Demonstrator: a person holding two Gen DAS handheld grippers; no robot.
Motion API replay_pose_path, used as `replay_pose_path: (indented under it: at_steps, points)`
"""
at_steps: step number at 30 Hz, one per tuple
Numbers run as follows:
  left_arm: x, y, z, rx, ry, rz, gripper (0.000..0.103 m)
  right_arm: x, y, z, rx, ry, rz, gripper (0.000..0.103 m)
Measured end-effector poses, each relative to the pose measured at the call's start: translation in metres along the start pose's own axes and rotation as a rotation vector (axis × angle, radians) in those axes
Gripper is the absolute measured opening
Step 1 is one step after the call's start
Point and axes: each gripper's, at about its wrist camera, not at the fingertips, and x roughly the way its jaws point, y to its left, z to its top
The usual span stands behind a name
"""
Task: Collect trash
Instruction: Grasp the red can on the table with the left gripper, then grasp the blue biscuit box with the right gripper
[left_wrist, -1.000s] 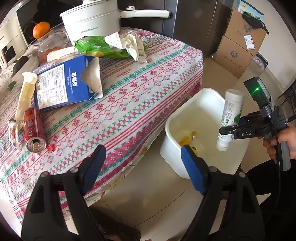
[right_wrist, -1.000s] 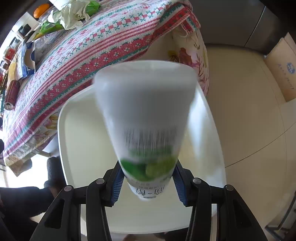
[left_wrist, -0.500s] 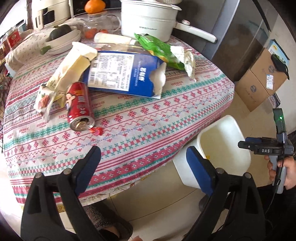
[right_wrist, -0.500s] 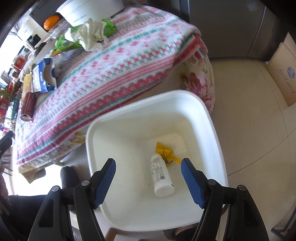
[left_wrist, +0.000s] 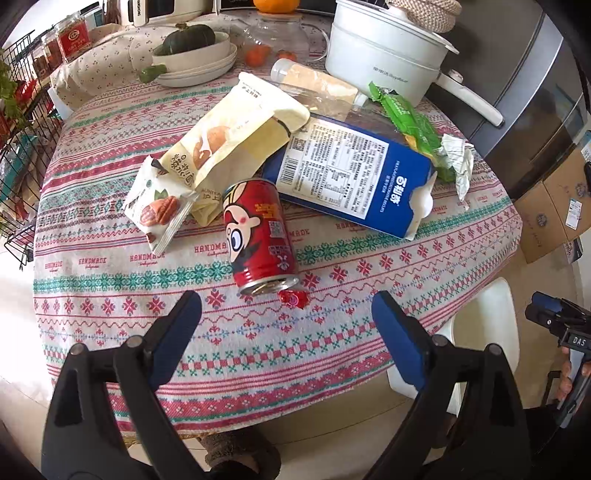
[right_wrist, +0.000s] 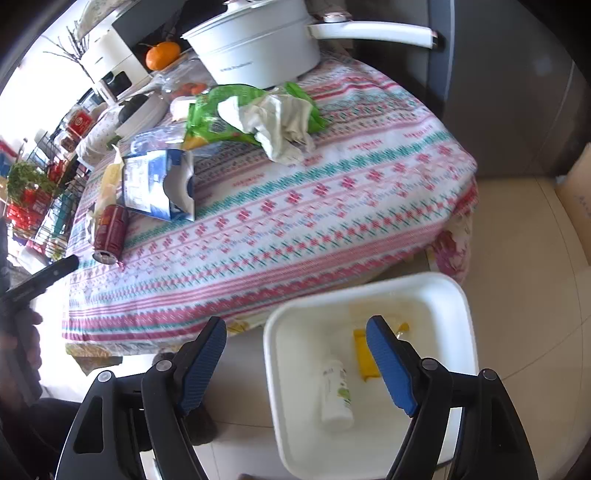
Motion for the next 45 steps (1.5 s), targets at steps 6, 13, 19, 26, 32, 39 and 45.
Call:
replay_pose_path:
  at_steps: [6, 13, 19, 26, 32, 39, 45]
  points:
    - [0.032, 0.009, 0.02, -0.052, 0.036, 0.018, 0.084, 0.008, 0.03, 0.018, -0.061, -0.006, -0.007, 0.08]
    - [0.058, 0.012, 0.033, -0.109, 0.073, 0.035, 0.07, 0.017, 0.063, 0.036, -0.111, -0.018, -0.001, 0.08]
    - [0.063, 0.011, 0.038, -0.104, 0.062, 0.084, 0.055, 0.021, 0.087, 0.042, -0.147, -0.032, 0.004, 0.081]
    - [0.028, 0.019, 0.024, -0.117, 0.025, 0.012, 0.055, 0.028, 0.12, 0.043, -0.285, -0.05, -0.026, 0.083]
    - [-0.003, 0.025, 0.014, -0.074, -0.02, -0.031, 0.055, 0.028, 0.165, 0.047, -0.569, -0.144, -0.052, 0.087]
    - [-0.014, 0.042, 0.011, -0.075, -0.044, -0.044, 0.055, 0.053, 0.208, 0.084, -0.731, -0.173, -0.042, 0.087]
    - [-0.017, 0.058, 0.008, -0.099, -0.042, -0.048, 0.055, 0.097, 0.233, 0.107, -0.8, -0.127, -0.064, 0.087]
